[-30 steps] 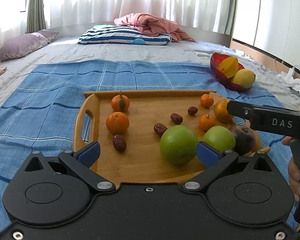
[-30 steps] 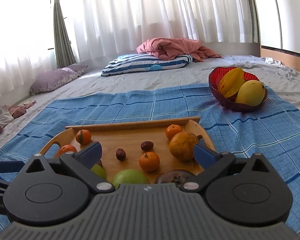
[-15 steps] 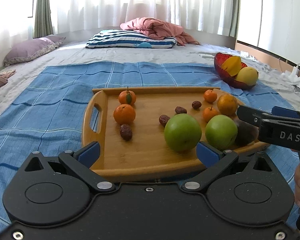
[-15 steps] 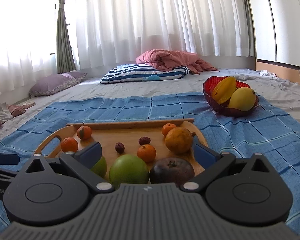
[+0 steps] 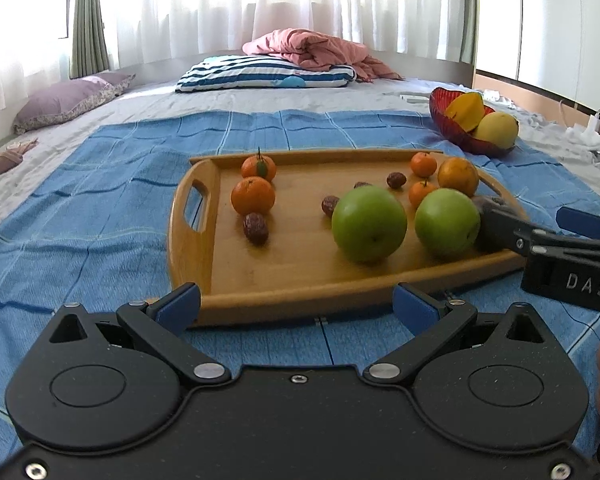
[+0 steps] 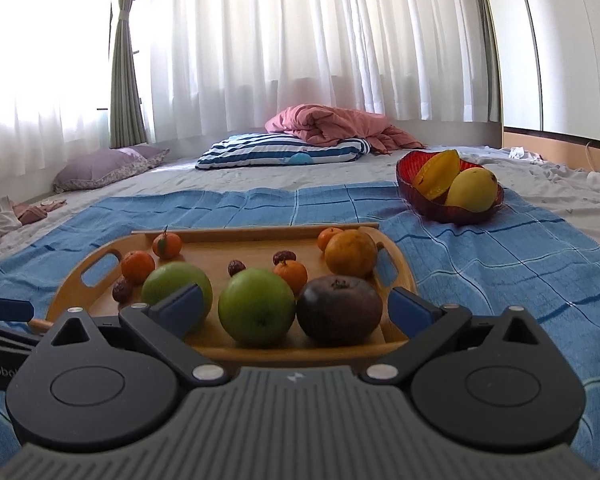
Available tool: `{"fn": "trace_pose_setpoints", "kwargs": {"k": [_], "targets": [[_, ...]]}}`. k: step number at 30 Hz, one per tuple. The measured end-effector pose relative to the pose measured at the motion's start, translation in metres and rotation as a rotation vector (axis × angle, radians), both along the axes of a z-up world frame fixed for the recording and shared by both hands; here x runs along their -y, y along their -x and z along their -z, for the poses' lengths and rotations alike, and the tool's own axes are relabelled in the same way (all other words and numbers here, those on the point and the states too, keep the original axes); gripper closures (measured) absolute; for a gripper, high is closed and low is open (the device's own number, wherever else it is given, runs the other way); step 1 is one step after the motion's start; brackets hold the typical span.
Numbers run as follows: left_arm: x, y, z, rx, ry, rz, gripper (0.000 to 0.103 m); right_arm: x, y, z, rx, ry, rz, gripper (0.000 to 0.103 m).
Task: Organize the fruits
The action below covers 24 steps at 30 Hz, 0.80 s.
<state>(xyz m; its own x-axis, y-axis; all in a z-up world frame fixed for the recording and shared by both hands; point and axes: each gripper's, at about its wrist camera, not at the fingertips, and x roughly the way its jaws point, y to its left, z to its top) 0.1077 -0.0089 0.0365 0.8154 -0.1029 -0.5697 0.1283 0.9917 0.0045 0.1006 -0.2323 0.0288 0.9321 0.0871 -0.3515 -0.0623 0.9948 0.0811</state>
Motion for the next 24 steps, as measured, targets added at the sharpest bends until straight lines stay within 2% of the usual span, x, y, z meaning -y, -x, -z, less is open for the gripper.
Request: {"fn": "trace_pose_setpoints", "kwargs": {"k": [10, 15, 24], "targets": [[-0.002, 0.007, 0.021, -0.012, -0.022, -0.018, 0.000, -0.003, 0.009, 0.020, -0.055, 0.019, 0.002, 0.000], [-0.003, 0.007, 0.029, -0.029, -0.018, -0.026, 0.000, 0.000, 0.011, 0.022, -0.066, 0.012, 0.021, 0.000], [-0.006, 0.008, 0.037, -0.038, -0.010, -0.033, 0.000, -0.007, 0.017, 0.026, -0.074, 0.058, 0.010, 0.000]]}}
